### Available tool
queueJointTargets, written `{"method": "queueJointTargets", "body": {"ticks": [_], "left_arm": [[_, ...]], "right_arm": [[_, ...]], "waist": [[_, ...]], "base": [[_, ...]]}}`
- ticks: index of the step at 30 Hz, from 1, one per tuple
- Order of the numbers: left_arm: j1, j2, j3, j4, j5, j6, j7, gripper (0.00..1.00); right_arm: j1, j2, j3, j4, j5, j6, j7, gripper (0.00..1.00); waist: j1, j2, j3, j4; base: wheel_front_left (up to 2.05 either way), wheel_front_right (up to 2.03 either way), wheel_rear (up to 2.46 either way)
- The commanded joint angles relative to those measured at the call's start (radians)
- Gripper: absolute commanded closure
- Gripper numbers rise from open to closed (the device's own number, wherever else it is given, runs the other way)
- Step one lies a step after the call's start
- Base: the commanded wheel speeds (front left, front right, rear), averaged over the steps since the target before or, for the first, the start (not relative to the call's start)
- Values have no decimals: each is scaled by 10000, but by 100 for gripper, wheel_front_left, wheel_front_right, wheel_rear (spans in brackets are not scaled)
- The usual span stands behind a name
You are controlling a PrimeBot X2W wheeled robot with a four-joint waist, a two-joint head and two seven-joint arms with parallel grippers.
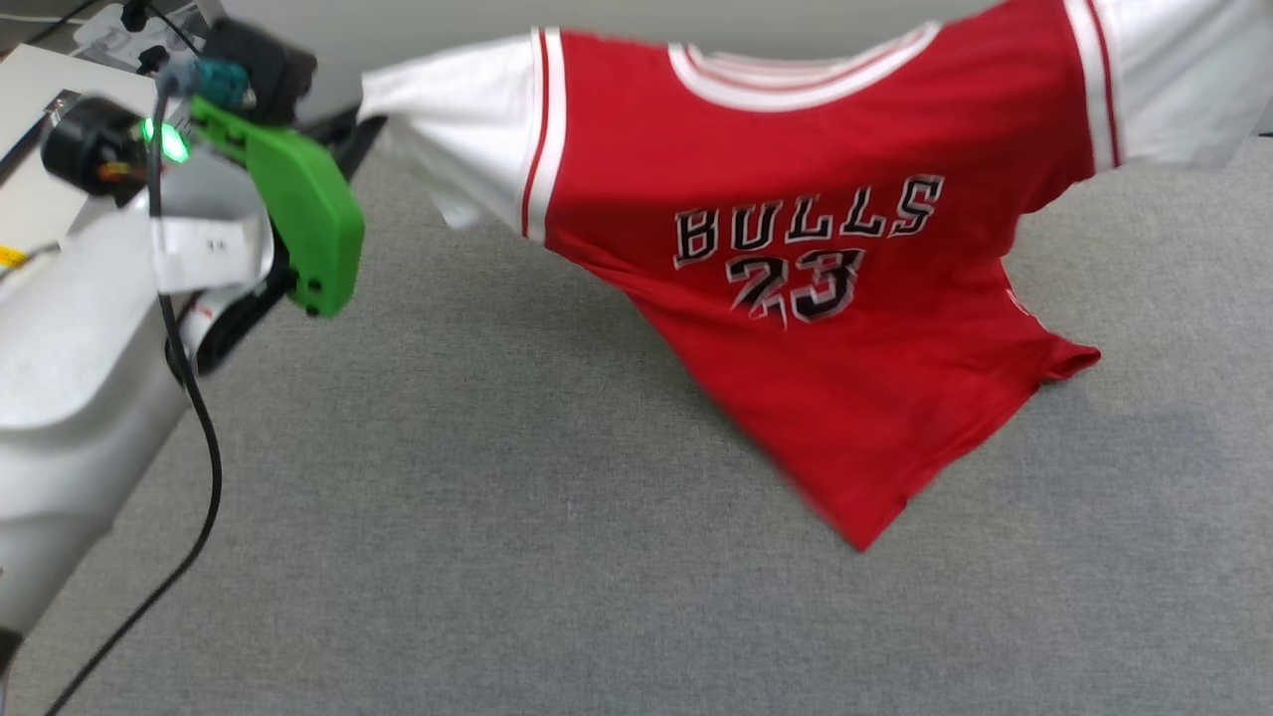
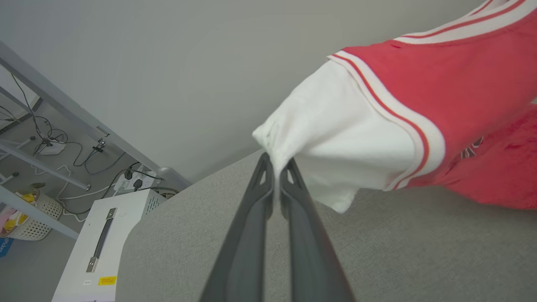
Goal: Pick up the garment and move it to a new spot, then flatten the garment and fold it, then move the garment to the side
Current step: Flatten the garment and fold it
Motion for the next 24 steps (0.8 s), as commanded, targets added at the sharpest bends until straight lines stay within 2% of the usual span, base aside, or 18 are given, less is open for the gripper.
{"method": "queueJointTargets", "body": {"ticks": [1, 13, 20, 24], "left_arm": [[-458, -99, 80, 25, 120, 71, -61, 100], [-4856, -1066, 882, 1094, 902, -105, -550, 100], [-7561, -1751, 1259, 2355, 1305, -168, -1033, 100], [-8711, -1943, 1380, 3009, 1467, -220, -1404, 100]], "right_arm": [[-374, 66, -34, 36, -160, -7, 21, 100], [-4546, 743, -322, 1574, -1655, -7, 224, 100], [-7205, 1355, -728, 2662, -2429, -7, -283, 100], [-8488, 1735, -910, 3298, -2792, -7, -688, 100]], "waist": [[0, 0, 187, -57], [0, 0, 2168, -305], [0, 0, 3087, -347], [0, 0, 3443, -365]], "base": [[0, 0, 0], [0, 0, 0], [0, 0, 0], [0, 0, 0]]}}
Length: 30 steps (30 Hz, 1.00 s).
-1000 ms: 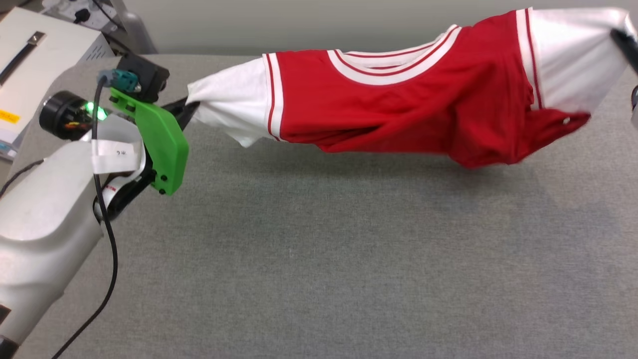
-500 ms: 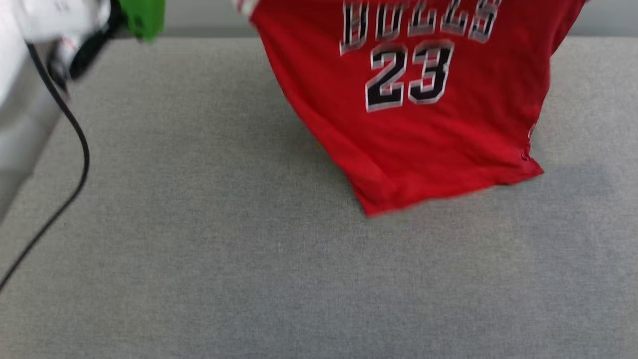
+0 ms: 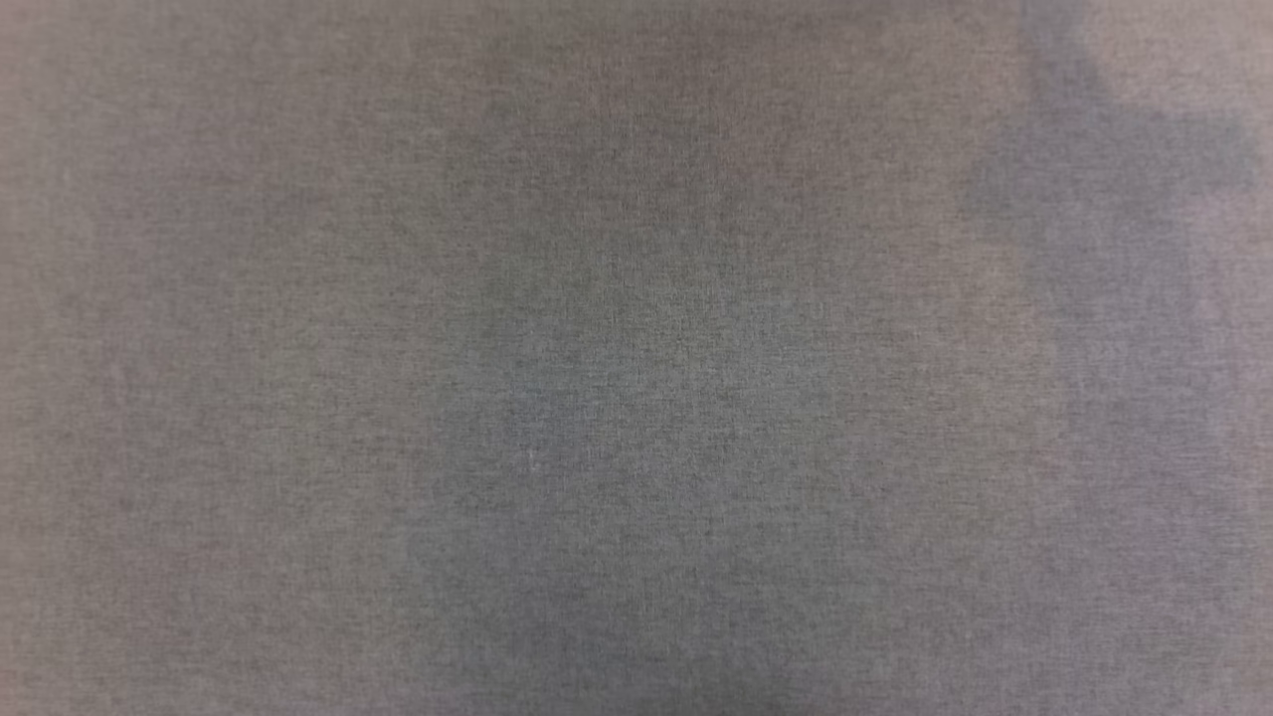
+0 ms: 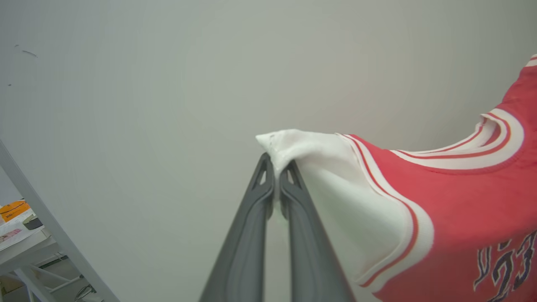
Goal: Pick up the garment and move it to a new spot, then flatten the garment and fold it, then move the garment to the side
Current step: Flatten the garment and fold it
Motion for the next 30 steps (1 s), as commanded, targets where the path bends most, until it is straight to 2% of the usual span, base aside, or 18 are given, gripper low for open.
{"method": "queueJointTargets", "body": {"ticks": [1, 6, 12, 17, 23, 30], "left_arm": [[-352, -38, 19, 207, 95, -44, -98, 100], [-940, -237, -27, 974, 83, -117, -514, 100], [-560, -428, -317, 1743, -109, -175, -982, 100], [381, -443, -548, 2292, -399, -194, -1616, 100], [2010, -362, -964, 2513, -808, -198, -2370, 100], [4364, -314, -1295, 2358, -1213, -200, -3055, 100]], "right_arm": [[-356, 127, -36, 196, -122, -7, -156, 100], [-1181, 547, 151, 1025, -354, -7, -518, 100], [-941, 887, 690, 1716, -119, -7, -1078, 100], [8, 1244, 1243, 2149, 401, -7, -1685, 100], [1517, 1568, 1840, 2369, 1233, -7, -2473, 100], [3840, 1444, 2740, 1917, 2247, -7, -3264, 100]], "waist": [[0, 0, 490, -62], [0, 0, 876, -61], [0, 0, 1261, -77], [0, 0, 1202, -132], [0, 0, 642, -118], [0, 0, -458, -14]], "base": [[0, 0, 0], [0, 0, 0], [0, 0, 0], [0, 0, 0], [0, 0, 0], [0, 0, 0]]}}
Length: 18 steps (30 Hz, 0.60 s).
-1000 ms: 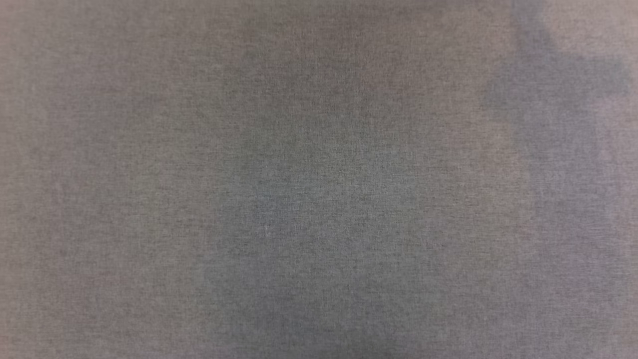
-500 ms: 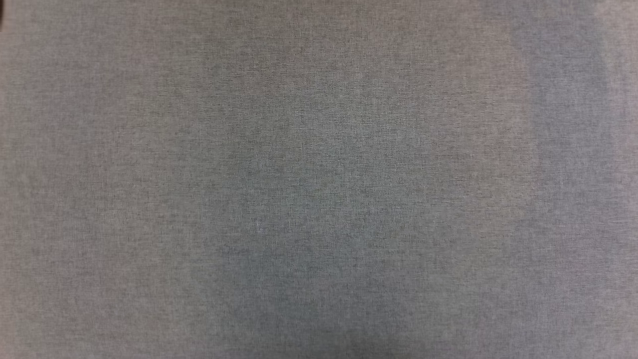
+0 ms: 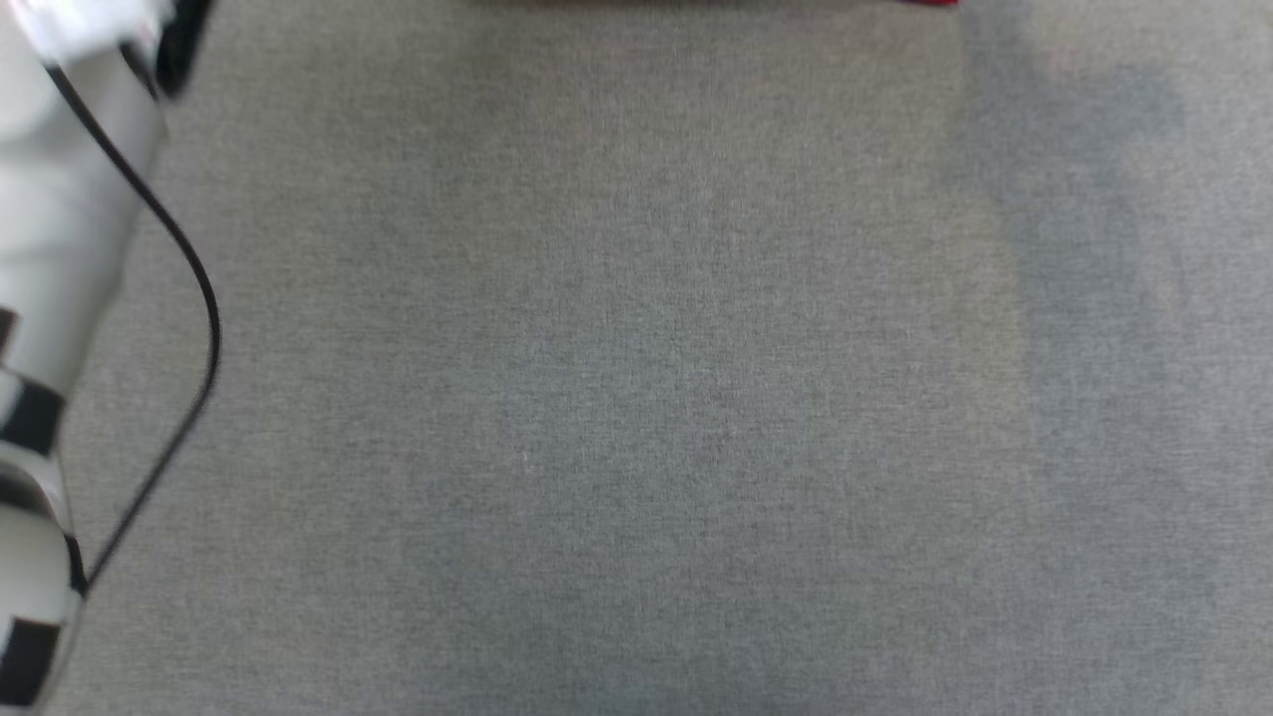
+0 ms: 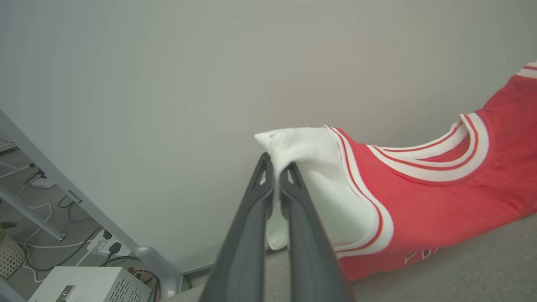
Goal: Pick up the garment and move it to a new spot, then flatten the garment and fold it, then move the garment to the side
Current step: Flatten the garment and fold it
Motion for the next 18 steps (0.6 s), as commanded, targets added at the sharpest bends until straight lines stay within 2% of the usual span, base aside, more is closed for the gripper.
{"method": "queueJointTargets", "body": {"ticks": [1, 7, 18], "left_arm": [[605, 87, -77, -91, -54, -23, -131, 100], [3582, 249, 117, -997, -498, 279, -360, 100], [8781, 884, 698, -3531, -933, 1490, -384, 100]], "right_arm": [[596, -108, 197, -203, 243, -7, -161, 100], [3271, -744, 957, -1157, 1206, -7, -498, 100], [7501, -1590, 1018, -2136, 1928, -7, -740, 100]], "waist": [[-1, 0, -758, 81], [-1, 0, -1962, 111], [-1, 0, -3251, 137]], "base": [[0, 0, 0], [0, 0, 0], [0, 0, 0]]}}
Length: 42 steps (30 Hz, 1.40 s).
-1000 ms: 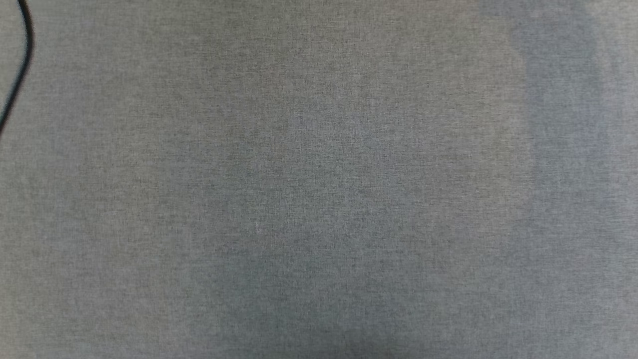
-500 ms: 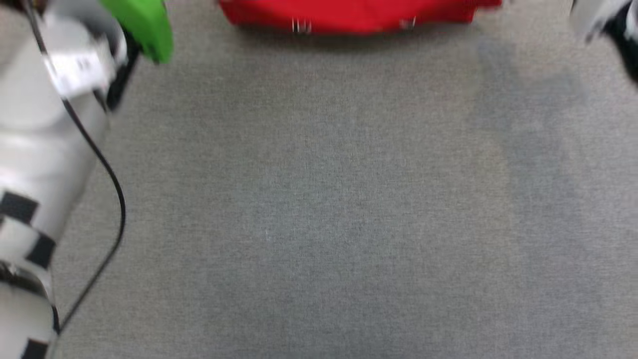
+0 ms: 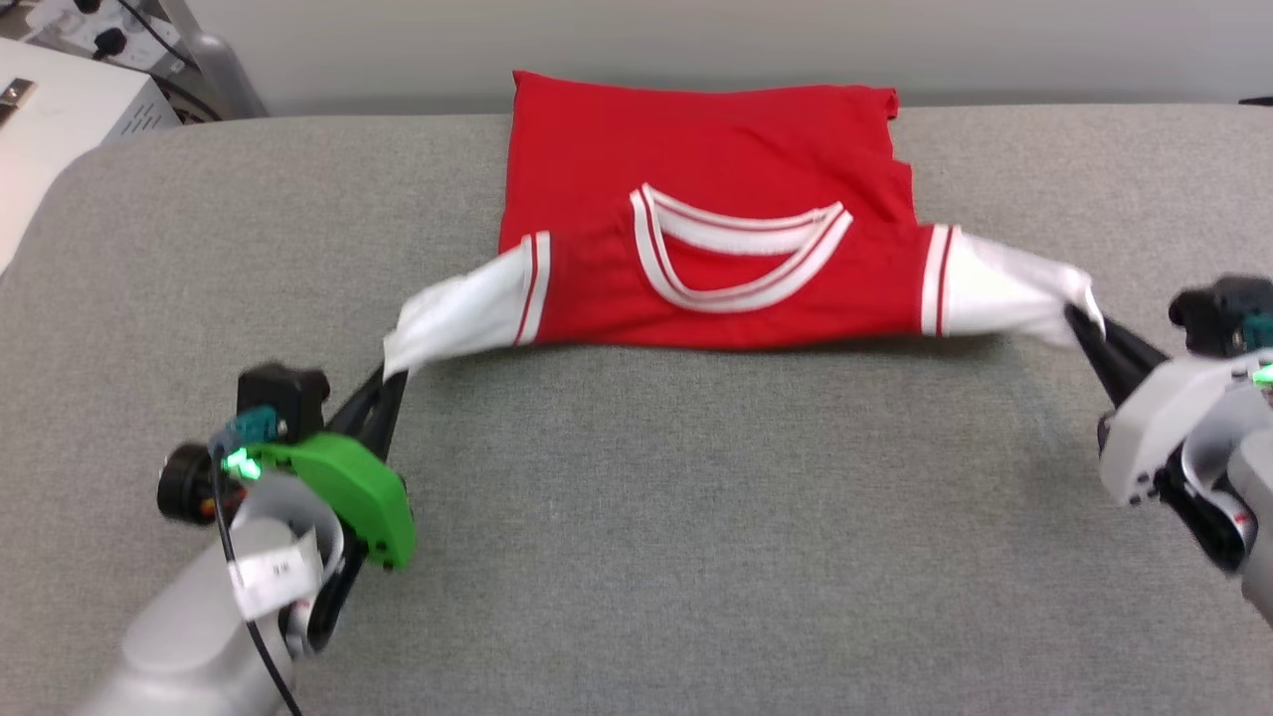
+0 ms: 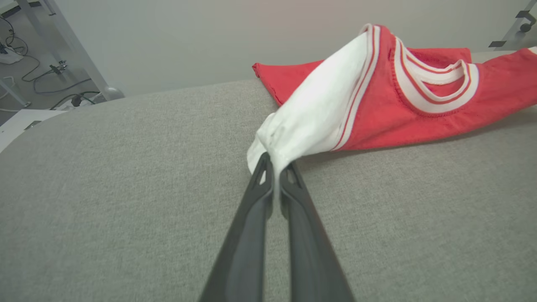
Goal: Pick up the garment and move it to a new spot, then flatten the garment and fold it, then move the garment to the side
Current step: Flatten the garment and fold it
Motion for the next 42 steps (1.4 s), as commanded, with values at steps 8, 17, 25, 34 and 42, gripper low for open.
{"method": "queueJointTargets", "body": {"ticks": [8, 17, 25, 34, 42], "left_arm": [[3188, 148, 613, -881, -542, 693, -57, 100], [5426, 74, 1486, -1401, -479, 1011, -58, 100], [6189, -90, 1944, -1685, -151, 1131, -58, 100], [5783, -351, 2184, -2246, 596, 1175, -58, 100], [5218, -638, 2617, -3190, 1404, 1370, -59, 100]], "right_arm": [[2849, -370, -668, -93, 195, -7, -109, 100], [5186, -387, -2020, -497, -129, -7, -119, 100], [6740, -205, -2797, -945, -277, -7, 259, 84], [6255, -400, -4050, -1899, -1193, -7, 746, 0], [4139, -1181, -6590, -4046, -1766, -7, 1711, 0]], "waist": [[1, 0, -1103, 15], [1, 0, -1481, -28], [1, 0, -1470, -18], [1, 0, -1048, 154], [1, 0, 111, 706]], "base": [[0, 0, 0], [0, 0, 0], [0, 0, 0], [0, 0, 0], [0, 0, 0]]}}
